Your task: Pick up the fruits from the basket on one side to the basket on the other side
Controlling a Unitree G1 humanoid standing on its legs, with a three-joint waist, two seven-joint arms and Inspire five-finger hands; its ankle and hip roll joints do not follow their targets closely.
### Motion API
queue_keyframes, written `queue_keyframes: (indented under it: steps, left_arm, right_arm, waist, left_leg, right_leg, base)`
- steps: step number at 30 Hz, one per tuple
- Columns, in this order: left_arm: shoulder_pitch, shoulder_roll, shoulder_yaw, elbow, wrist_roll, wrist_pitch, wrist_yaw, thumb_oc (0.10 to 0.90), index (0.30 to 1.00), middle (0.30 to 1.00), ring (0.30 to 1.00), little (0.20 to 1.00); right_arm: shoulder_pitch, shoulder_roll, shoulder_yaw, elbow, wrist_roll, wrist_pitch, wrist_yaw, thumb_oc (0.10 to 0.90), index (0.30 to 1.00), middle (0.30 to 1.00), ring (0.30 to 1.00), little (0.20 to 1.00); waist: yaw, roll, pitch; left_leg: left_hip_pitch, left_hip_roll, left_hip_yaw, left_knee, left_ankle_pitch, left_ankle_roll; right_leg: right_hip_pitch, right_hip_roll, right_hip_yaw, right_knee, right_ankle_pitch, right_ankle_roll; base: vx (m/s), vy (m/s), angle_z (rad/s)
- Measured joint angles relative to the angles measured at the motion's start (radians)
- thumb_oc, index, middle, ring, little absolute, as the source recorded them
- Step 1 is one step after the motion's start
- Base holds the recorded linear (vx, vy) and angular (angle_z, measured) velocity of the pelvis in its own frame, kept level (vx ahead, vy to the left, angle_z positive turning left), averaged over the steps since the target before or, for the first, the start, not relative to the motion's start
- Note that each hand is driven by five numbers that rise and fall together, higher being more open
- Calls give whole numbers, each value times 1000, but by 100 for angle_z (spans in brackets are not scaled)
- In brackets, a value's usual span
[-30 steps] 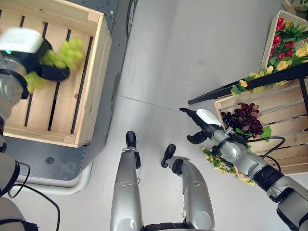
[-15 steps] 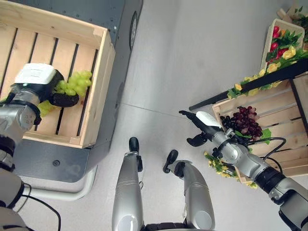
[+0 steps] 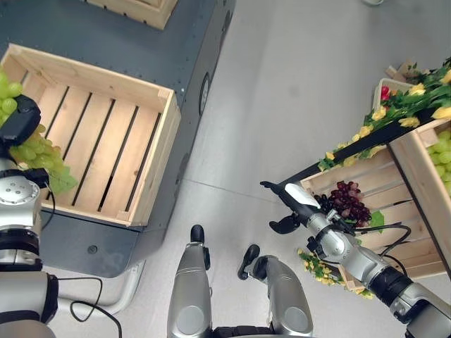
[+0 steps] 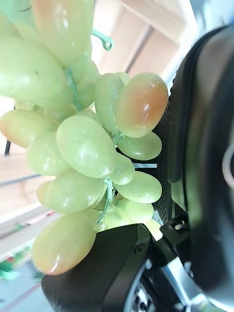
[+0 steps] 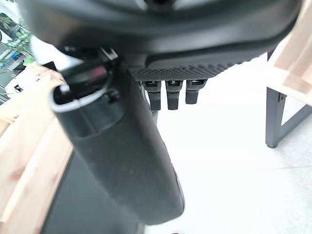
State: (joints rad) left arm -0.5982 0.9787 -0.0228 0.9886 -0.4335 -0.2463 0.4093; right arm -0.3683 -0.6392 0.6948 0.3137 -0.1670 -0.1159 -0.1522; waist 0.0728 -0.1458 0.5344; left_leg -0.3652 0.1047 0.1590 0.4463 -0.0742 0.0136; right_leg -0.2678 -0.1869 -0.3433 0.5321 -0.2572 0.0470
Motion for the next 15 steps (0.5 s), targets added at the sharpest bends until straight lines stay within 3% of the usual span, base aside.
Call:
queue_keyframes:
  steps: [7, 15]
  left_arm:
    - [85, -29, 64, -134, -196, 1, -62, 400, 300, 300, 300, 300]
    - [92, -33, 58, -304, -148, 1, -198, 400, 300, 300, 300, 300]
  right_arm:
    - [66, 38, -67, -43, -21, 0, 28, 800, 900, 900, 900, 900]
    - [61, 42, -107, -91, 65, -1, 111, 800, 900, 900, 900, 900]
  waist:
    - [0, 23, -8]
    - [0, 112, -25]
  left_leg:
    - [142, -18, 16, -134, 35, -10]
    - [304, -36, 15, -273, 50, -18]
  right_leg:
    - [125, 14, -2, -119, 19, 19]
    - [304, 43, -4, -296, 61, 42]
  base:
    - [71, -74, -1]
    - [46, -119, 1]
